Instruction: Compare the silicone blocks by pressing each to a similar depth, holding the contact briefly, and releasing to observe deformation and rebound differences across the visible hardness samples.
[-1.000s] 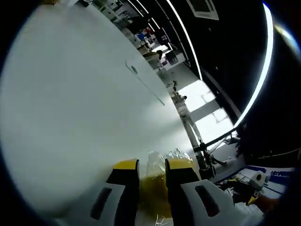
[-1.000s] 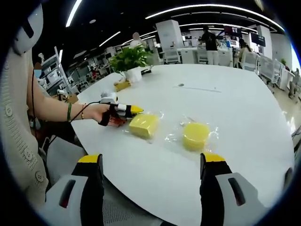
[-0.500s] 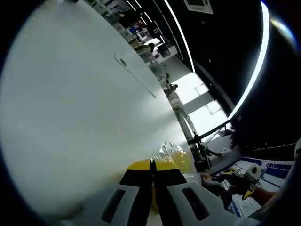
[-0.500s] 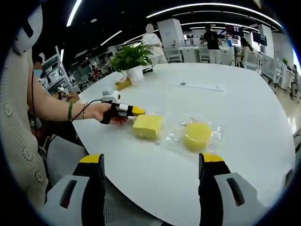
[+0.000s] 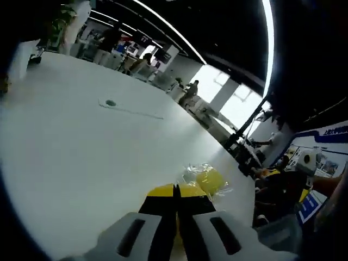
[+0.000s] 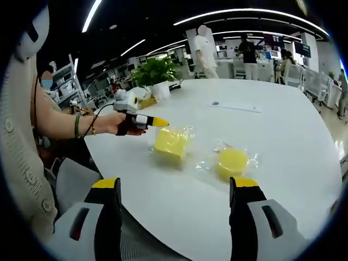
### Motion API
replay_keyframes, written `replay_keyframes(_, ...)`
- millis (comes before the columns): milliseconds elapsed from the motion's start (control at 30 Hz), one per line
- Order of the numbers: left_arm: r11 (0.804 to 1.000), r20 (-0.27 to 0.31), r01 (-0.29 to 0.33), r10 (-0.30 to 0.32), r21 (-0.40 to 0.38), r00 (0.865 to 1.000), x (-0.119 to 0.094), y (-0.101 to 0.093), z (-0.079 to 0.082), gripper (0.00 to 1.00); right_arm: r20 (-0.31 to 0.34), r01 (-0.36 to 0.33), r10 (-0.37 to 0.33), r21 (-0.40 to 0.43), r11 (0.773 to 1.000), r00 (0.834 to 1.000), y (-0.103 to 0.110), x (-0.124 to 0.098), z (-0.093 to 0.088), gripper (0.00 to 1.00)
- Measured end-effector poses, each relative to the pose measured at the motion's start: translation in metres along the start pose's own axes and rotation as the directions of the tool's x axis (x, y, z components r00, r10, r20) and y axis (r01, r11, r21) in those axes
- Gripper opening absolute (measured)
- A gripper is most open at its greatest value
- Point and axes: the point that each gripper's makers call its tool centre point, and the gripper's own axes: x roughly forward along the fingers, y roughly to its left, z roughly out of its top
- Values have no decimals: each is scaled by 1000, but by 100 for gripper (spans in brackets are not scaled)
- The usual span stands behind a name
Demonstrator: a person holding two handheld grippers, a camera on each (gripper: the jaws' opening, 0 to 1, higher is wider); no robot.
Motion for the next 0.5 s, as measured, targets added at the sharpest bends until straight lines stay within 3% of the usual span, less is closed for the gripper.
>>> replay_keyframes(67, 1000, -2, 3, -3, 10, 1000, -1, -6, 2, 0, 21, 0, 0, -9, 1000, 1000, 1, -3, 5, 76)
replay_keyframes(133, 997, -16, 3, -2, 71, 1000, -3, -16, 6, 0, 40, -3, 4, -17, 1000, 999, 3, -6, 9, 76)
replay_keyframes(500, 986, -45, 22, -15, 165, 999, -16, -65, 10, 0, 123, -11, 19, -63, 998, 992, 17, -27, 22, 74)
